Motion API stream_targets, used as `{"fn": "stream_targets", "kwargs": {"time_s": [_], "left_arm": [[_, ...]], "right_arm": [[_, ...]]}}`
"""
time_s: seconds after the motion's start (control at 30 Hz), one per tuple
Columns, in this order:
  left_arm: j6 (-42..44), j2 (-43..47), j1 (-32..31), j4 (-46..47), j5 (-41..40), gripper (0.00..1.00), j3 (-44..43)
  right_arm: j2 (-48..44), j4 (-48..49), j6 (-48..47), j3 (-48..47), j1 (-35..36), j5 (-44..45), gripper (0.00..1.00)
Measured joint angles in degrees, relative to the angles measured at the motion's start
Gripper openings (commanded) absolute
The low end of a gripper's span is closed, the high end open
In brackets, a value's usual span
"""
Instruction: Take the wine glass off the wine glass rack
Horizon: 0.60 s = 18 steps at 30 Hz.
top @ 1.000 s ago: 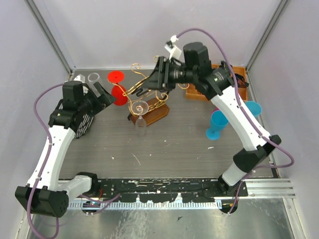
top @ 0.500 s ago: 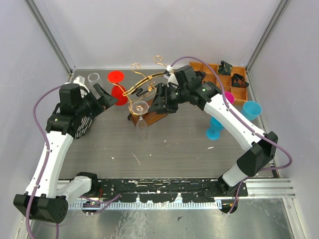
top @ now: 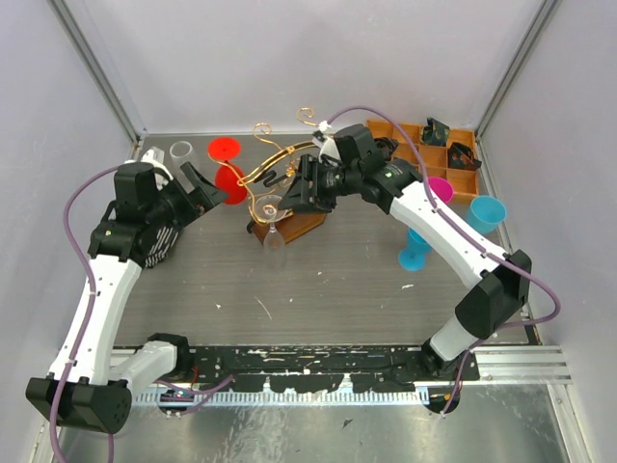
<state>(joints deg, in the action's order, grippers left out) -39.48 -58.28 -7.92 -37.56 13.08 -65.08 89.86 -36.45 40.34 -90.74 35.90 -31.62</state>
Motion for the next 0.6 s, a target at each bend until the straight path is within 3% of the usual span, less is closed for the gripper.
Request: {"fn": "stream_targets", "kwargs": {"time_s": [0.07,0.17,0.27,0.33,0.6], "left_arm": [[0.0,0.0,0.0,0.0,0.0,0.96,0.07],[0.02,0.07,0.0,-0.02,0.0,0.96,0.66],[0.22,0.07,0.0,-0.15,-0.04,0.96,1.14],[0.42,0.17,0.0,-0.31,-0.07,0.96,1.38],[0.68,0.37,0.0,-0.42,-0.07,0.96,1.46]], "right_arm": [[0.83,1.14,0.52,0.0,0.09,-0.31,0.51],[3.13,1.75,0.92,-0.9,0.5,-0.63,0.36],[5.14,2.54,1.7,-1.68,1.01,-1.29,0.12],[5.55,3.32,2.47,-2.16,1.18,-2.14,0.03],[5.38,4.17,3.21,-4.09,1.55,-2.47,0.01]]}}
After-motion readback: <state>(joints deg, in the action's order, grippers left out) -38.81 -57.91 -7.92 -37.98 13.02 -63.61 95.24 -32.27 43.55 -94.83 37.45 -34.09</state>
